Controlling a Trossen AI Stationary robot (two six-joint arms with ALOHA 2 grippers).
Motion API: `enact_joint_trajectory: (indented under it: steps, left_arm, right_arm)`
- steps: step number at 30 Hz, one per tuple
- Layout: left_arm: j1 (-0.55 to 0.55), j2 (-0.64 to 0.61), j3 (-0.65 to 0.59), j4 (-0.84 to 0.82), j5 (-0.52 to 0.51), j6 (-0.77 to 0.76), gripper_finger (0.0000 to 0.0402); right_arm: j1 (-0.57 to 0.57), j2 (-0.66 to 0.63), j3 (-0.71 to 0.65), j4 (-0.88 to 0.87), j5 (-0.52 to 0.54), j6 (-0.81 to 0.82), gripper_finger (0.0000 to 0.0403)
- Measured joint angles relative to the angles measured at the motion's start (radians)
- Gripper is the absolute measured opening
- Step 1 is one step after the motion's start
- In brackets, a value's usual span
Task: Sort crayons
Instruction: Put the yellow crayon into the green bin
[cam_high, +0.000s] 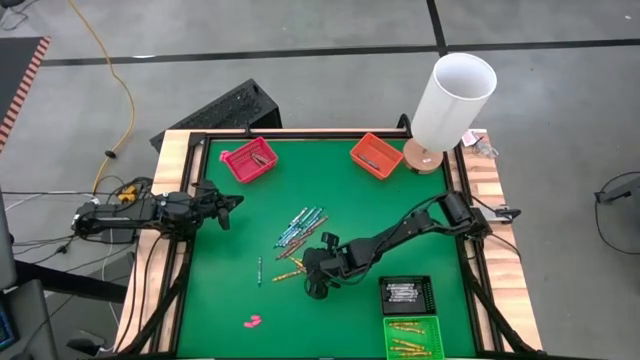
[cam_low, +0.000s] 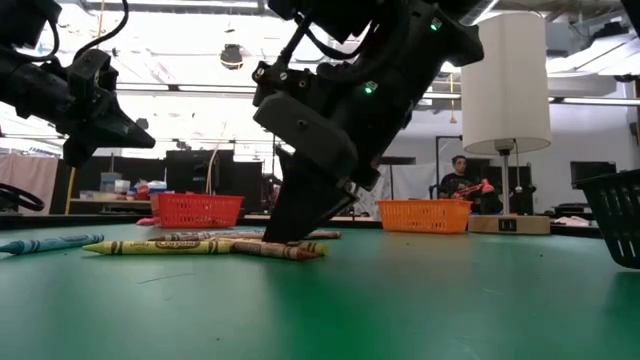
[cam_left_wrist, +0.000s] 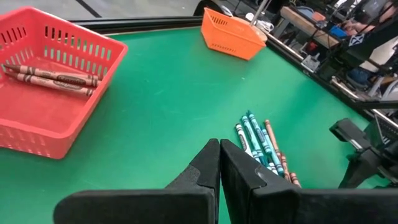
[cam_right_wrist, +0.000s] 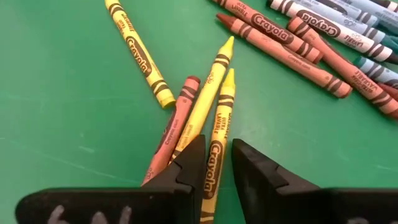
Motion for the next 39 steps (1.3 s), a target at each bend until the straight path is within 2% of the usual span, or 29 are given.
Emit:
enact_joint_trajectory:
  steps: [7,12,16,22,33,39]
  left_arm:
    - [0.000,0.000,0.000,0.000,0.000,0.000,0.0000]
    - [0.000,0.000,0.000,0.001,0.000,0.000,0.0000]
    - [0.000,0.001,0.000,0.001,0.000,0.000,0.0000]
    - [0.000,0.001,0.000,0.001,0.000,0.004,0.0000]
    - [0.000,0.001,0.000,0.001,0.000,0.004,0.0000]
    - [0.000,0.001,0.000,0.001,0.000,-0.012,0.0000]
  right_arm:
    - [-0.017,0.000,0.001,-0.015,-0.023,0.029,0.0088]
    - [-0.030,0.000,0.003,-0.058,-0.035,0.058,0.0050]
    - [-0.044,-0.003,0.003,-0.056,-0.088,0.061,0.0010]
    - [-0.059,-0.038,-0.001,-0.070,-0.120,0.063,0.0007]
    - [-0.099,-0.237,-0.003,-0.237,-0.109,0.052,0.0004]
    - [-0.020,-0.388,-0.001,-0.389,-0.109,0.081,0.0004]
